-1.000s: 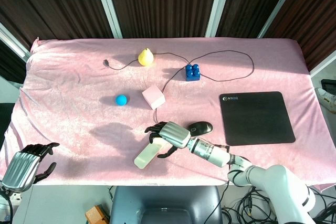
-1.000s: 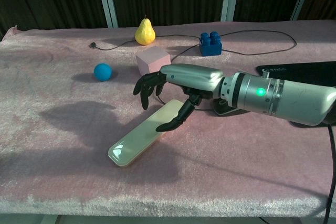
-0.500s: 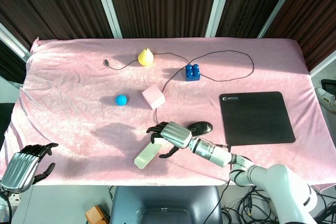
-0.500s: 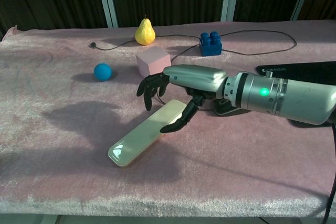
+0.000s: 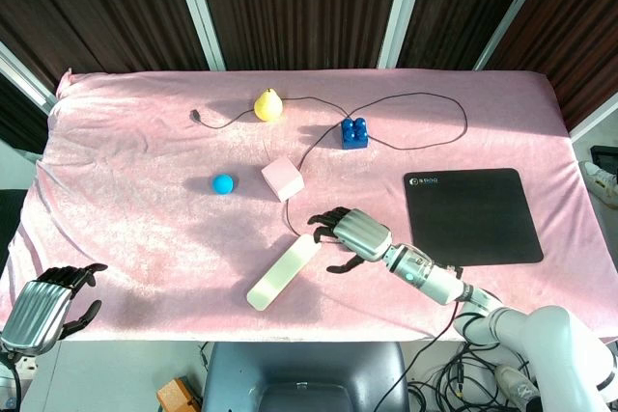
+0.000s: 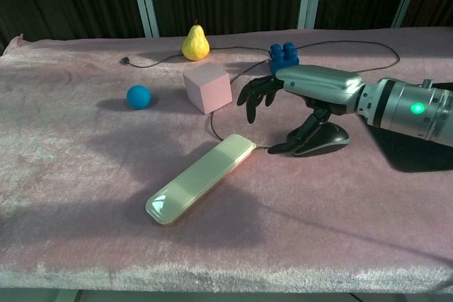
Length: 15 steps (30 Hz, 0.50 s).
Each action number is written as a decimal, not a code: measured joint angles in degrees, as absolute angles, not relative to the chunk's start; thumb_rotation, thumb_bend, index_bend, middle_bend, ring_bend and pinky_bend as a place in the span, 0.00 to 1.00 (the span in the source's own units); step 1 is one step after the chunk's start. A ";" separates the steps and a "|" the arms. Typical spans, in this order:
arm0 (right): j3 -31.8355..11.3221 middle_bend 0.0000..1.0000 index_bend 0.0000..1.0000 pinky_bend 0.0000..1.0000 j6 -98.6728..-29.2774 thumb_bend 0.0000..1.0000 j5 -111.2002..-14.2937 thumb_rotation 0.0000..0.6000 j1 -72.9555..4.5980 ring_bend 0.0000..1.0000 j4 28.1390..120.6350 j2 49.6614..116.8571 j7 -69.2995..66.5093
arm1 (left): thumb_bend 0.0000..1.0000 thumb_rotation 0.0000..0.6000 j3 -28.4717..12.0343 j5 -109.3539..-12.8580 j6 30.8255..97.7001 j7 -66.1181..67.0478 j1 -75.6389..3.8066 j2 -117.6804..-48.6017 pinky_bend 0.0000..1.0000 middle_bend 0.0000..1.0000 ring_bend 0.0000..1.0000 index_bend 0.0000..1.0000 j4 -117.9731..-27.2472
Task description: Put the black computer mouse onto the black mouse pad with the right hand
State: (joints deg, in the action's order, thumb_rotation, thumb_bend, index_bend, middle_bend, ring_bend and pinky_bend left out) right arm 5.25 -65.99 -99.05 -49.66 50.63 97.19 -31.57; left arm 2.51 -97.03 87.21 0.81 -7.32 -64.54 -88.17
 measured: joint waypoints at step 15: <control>4.95 0.34 0.45 0.41 -64.12 0.29 -96.34 1.00 -46.43 0.32 46.28 96.48 -29.85 | 0.31 1.00 2.39 -96.78 87.38 0.48 -7.19 -64.38 0.46 0.50 0.42 0.31 -88.28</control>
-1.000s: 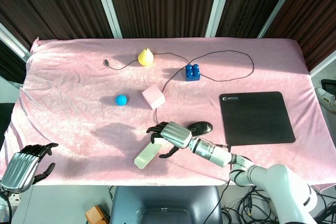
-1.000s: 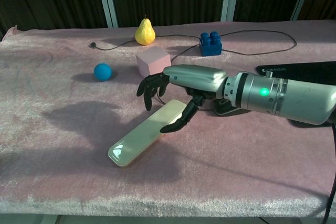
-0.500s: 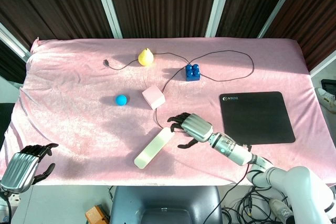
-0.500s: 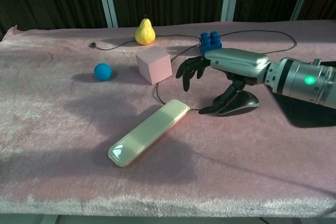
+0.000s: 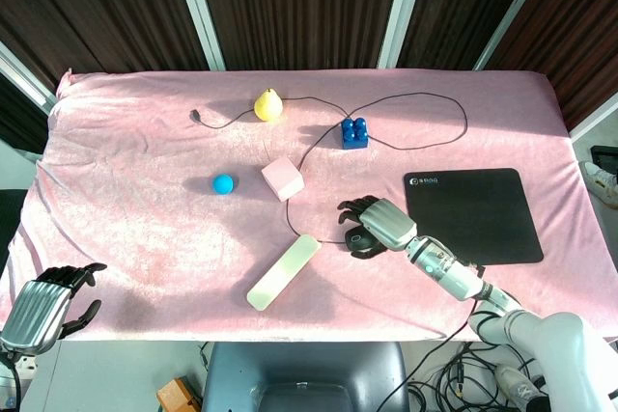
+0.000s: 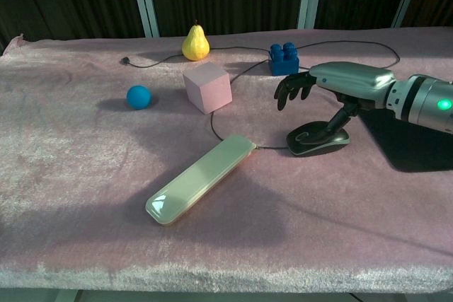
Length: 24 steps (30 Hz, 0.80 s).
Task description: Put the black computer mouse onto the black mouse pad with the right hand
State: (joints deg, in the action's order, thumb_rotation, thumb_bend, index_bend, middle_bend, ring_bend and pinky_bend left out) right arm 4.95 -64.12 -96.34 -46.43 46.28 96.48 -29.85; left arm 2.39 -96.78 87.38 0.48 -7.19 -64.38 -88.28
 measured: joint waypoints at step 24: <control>4.27 0.34 0.40 0.41 -58.81 0.29 -94.35 1.00 -44.67 0.32 44.36 97.26 -22.16 | 0.31 1.00 2.39 -96.67 87.31 0.38 -7.07 -64.14 0.46 0.50 0.42 0.31 -88.54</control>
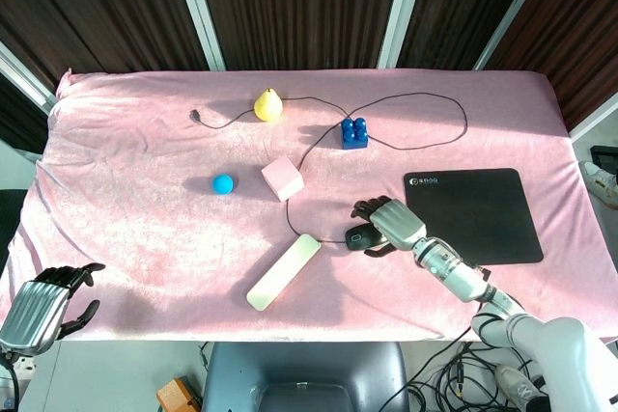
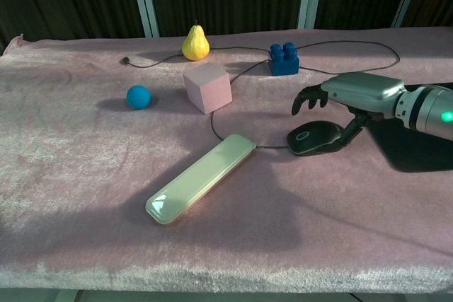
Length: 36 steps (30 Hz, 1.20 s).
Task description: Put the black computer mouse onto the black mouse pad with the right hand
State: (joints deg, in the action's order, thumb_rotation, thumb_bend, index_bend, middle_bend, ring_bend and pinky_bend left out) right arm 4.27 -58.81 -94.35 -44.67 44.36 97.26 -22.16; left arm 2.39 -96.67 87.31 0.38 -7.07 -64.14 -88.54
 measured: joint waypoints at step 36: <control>1.29 0.57 0.74 0.69 -64.62 0.33 -92.38 1.00 -40.70 0.64 41.28 96.84 -18.56 | 0.31 1.00 2.45 -96.77 87.21 0.56 -7.01 -64.09 0.46 0.50 0.42 0.31 -88.67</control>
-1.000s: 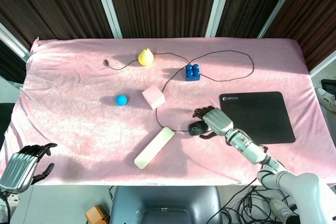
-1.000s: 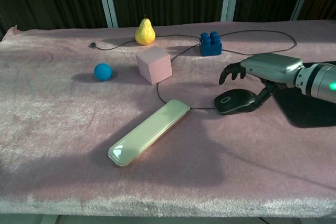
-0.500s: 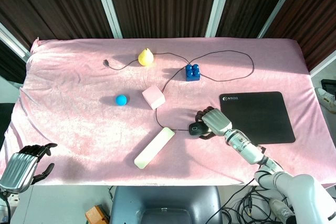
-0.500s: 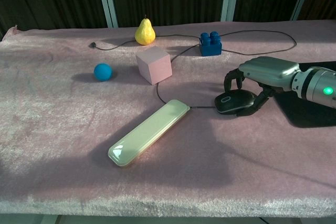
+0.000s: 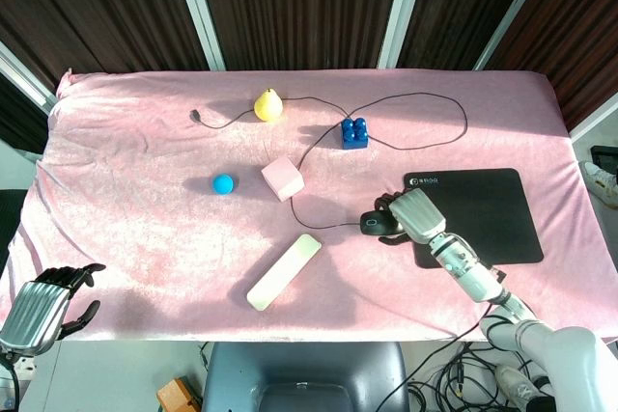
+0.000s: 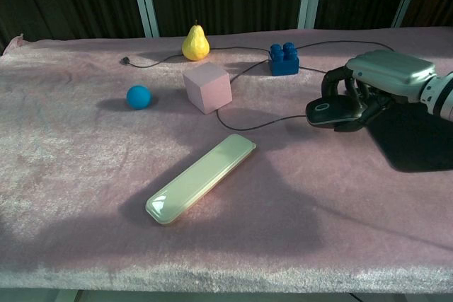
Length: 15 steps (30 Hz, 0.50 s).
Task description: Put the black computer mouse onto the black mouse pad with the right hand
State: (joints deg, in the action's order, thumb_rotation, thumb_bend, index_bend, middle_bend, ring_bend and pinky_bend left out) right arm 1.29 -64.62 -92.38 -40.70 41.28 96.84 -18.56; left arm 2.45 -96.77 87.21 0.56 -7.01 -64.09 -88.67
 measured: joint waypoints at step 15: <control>0.51 0.57 0.74 0.69 -65.13 0.33 -86.90 1.00 -32.16 0.64 39.52 91.37 -12.41 | 0.31 1.00 2.56 -96.89 86.89 0.70 -7.11 -64.04 0.46 0.50 0.42 0.31 -88.93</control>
State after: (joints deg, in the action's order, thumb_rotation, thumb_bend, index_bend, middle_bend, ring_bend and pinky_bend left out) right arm 0.51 -65.13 -86.90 -32.16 39.52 91.37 -12.41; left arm 2.56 -96.89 86.89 0.70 -7.11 -64.04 -88.93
